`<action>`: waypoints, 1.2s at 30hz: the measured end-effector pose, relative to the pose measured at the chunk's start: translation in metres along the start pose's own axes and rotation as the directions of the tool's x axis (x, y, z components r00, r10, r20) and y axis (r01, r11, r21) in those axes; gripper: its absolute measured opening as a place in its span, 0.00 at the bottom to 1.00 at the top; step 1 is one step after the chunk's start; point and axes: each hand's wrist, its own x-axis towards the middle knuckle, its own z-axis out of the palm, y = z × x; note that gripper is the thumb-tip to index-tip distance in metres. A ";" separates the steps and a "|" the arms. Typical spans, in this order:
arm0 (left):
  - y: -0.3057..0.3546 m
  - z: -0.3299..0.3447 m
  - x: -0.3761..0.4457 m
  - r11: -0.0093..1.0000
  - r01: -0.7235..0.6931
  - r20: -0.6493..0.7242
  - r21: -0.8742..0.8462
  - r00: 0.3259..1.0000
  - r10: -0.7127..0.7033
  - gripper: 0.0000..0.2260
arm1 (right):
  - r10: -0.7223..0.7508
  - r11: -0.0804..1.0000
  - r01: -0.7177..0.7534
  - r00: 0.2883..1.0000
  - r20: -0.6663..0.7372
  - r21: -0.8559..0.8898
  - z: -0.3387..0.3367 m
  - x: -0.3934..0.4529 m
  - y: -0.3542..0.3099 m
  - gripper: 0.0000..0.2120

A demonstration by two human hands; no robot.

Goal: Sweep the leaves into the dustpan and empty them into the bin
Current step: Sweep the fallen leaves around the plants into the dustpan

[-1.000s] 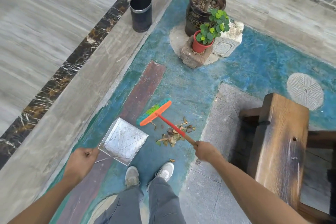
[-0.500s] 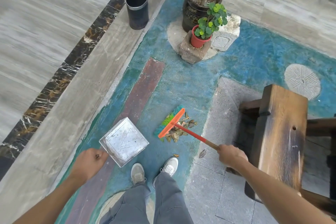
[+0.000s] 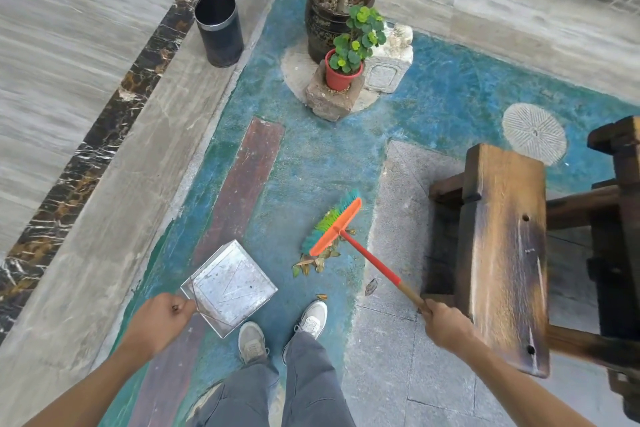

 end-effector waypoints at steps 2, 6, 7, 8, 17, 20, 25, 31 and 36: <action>0.008 0.001 0.003 1.000 -0.016 0.011 0.011 1.000 0.016 0.23 | 0.010 0.999 -0.013 0.999 0.052 0.051 -0.001 0.001 0.004 0.16; 0.029 0.009 0.006 0.998 -0.046 0.024 0.039 0.999 0.045 0.23 | 0.012 0.999 -0.014 0.999 0.052 0.042 0.002 0.002 0.017 0.16; 0.035 0.011 0.007 0.998 -0.050 0.024 0.038 0.998 0.049 0.23 | -0.001 0.998 -0.003 0.998 0.067 0.064 0.003 0.003 0.021 0.16; 0.041 0.012 0.007 0.998 -0.053 0.023 0.035 0.998 0.052 0.23 | -0.004 0.996 -0.003 0.997 0.080 0.091 0.002 0.001 0.022 0.16; 0.079 0.022 0.022 0.999 -0.044 0.014 0.005 0.999 0.044 0.22 | 0.121 0.927 -0.166 0.981 0.150 0.336 -0.018 0.052 0.050 0.17; 0.093 0.027 0.025 0.999 -0.051 0.008 0.004 0.999 0.051 0.23 | 0.136 0.931 -0.168 0.983 0.121 0.325 -0.038 0.075 0.043 0.18; 0.109 0.038 0.027 1.000 -0.030 0.013 0.006 0.999 0.030 0.22 | 0.158 0.894 -0.185 0.982 0.100 0.409 -0.081 0.134 0.021 0.19; 0.126 0.046 0.033 1.000 -0.026 0.019 0.012 0.999 0.026 0.22 | 0.163 0.929 -0.237 0.951 0.262 0.284 -0.128 0.164 -0.028 0.33; 0.146 0.053 0.037 0.998 -0.027 0.034 0.057 0.999 0.025 0.22 | 0.063 0.997 -0.075 0.925 0.374 0.018 -0.101 0.144 -0.022 0.16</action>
